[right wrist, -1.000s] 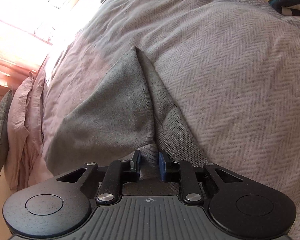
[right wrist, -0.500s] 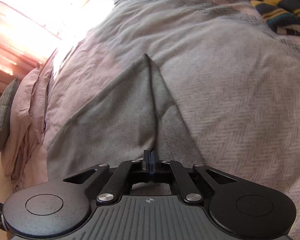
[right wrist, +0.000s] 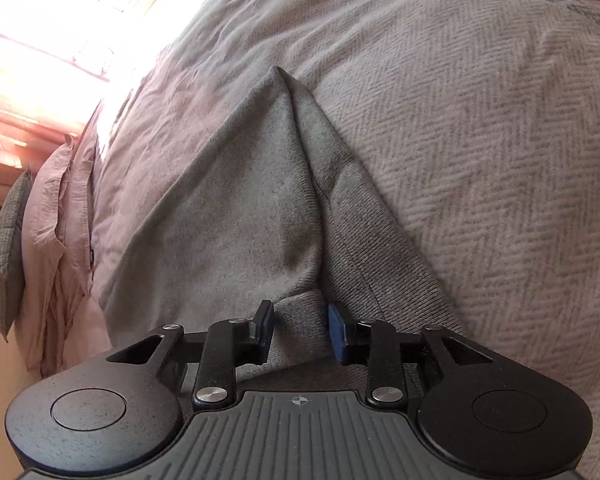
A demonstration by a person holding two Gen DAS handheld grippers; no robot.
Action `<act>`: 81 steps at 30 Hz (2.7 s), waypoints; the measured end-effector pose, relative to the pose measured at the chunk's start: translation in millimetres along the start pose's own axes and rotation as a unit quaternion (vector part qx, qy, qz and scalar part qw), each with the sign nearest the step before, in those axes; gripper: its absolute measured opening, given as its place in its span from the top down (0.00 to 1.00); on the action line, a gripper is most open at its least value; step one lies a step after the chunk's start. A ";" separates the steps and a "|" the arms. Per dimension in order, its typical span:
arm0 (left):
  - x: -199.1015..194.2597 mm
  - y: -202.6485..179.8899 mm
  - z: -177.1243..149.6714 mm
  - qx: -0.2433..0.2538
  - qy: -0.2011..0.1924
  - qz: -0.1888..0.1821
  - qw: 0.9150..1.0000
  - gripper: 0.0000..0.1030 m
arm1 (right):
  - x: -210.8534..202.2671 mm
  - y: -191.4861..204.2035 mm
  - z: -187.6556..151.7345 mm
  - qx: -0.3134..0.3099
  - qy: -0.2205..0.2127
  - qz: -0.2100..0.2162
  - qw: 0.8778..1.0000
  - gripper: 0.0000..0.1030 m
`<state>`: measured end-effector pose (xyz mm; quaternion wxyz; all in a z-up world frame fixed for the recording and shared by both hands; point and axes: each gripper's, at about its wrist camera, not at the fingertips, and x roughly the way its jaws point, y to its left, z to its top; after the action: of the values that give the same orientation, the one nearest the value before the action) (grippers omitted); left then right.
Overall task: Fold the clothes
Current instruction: 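Carry the waistband over toward the hem with both grippers, folding the skirt, then open both grippers to release the folded skirt, then grasp the folded skirt's edge with both grippers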
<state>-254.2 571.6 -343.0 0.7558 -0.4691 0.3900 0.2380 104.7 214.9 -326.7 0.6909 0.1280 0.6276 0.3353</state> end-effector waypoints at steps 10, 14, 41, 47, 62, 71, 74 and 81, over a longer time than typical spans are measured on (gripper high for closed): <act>-7.4 -4.0 -13.2 0.049 0.017 0.066 0.996 0.91 | -18.9 18.8 -7.7 -0.093 0.026 -0.035 0.995 0.83; -21.1 -8.5 -0.1 0.038 -0.016 0.098 0.994 0.90 | -13.5 39.1 -7.8 -0.115 -0.009 -0.128 0.985 0.70; 59.7 -31.3 123.2 0.247 -0.081 0.176 0.949 0.94 | 67.2 38.9 98.1 -0.409 -0.068 -0.166 0.895 0.67; 33.9 -5.3 147.3 0.163 -0.054 0.036 0.984 0.77 | 26.8 1.7 145.1 -0.229 -0.038 -0.024 0.972 0.51; 103.7 -82.9 144.8 0.531 0.084 0.082 0.839 0.51 | 99.3 68.2 153.5 -0.479 0.097 -0.066 0.870 0.51; 102.7 -69.0 155.1 0.511 0.125 0.083 0.846 0.65 | 89.8 59.5 159.2 -0.454 0.125 -0.041 0.881 0.86; 99.7 -76.2 140.6 0.549 0.110 0.108 0.822 0.86 | 78.2 61.9 152.5 -0.450 0.103 -0.037 0.886 0.94; 39.3 -85.2 110.9 0.546 0.011 0.122 0.829 0.95 | 15.9 89.4 106.8 -0.495 -0.007 -0.047 0.867 0.96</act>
<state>-128.9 632.6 -302.0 0.8491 0.0688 0.5188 0.0714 179.2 317.2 -266.5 0.6828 -0.2580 0.3792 0.5687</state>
